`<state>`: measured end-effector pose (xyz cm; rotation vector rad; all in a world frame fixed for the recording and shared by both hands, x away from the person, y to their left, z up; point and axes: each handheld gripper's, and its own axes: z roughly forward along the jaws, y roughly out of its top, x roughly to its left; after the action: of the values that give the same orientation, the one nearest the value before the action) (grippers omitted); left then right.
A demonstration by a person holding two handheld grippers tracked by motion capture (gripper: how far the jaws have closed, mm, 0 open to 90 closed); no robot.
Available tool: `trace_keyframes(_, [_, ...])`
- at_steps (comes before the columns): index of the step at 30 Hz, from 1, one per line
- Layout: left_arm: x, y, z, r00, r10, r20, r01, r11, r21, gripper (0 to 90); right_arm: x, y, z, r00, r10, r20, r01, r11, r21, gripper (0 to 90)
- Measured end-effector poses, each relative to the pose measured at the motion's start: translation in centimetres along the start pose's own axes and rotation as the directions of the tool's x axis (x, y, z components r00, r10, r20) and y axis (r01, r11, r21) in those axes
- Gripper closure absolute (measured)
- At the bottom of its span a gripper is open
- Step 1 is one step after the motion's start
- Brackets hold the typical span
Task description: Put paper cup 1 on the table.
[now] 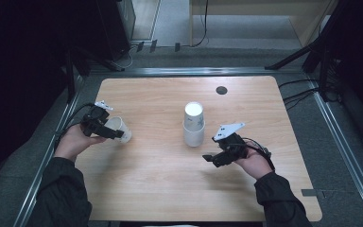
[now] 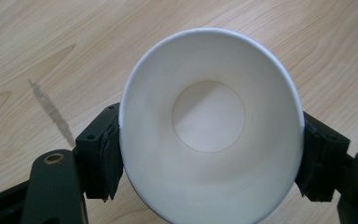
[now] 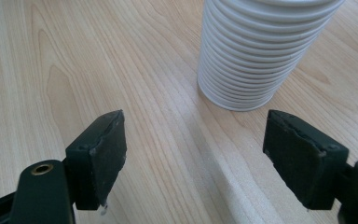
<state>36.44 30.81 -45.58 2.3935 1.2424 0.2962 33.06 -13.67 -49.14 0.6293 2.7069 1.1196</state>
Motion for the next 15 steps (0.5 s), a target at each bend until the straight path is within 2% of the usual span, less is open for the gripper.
trace_keyframes(5, [0.2, 0.0, 0.6, 0.9992, -0.023, -0.033, 0.024, 0.9992, 0.031, 23.3, 0.0, 0.0, 0.0, 1.0, 0.001, 0.003, -0.001, 1.0, 0.005, 21.4])
trace_keyframes(15, [0.0, 0.1, 1.2, 0.9984, -0.009, -0.056, 0.012, 0.9983, 0.057, 22.5, 0.0, 0.0, 0.1, 1.0, 0.002, 0.001, -0.002, 1.0, 0.009, 21.3])
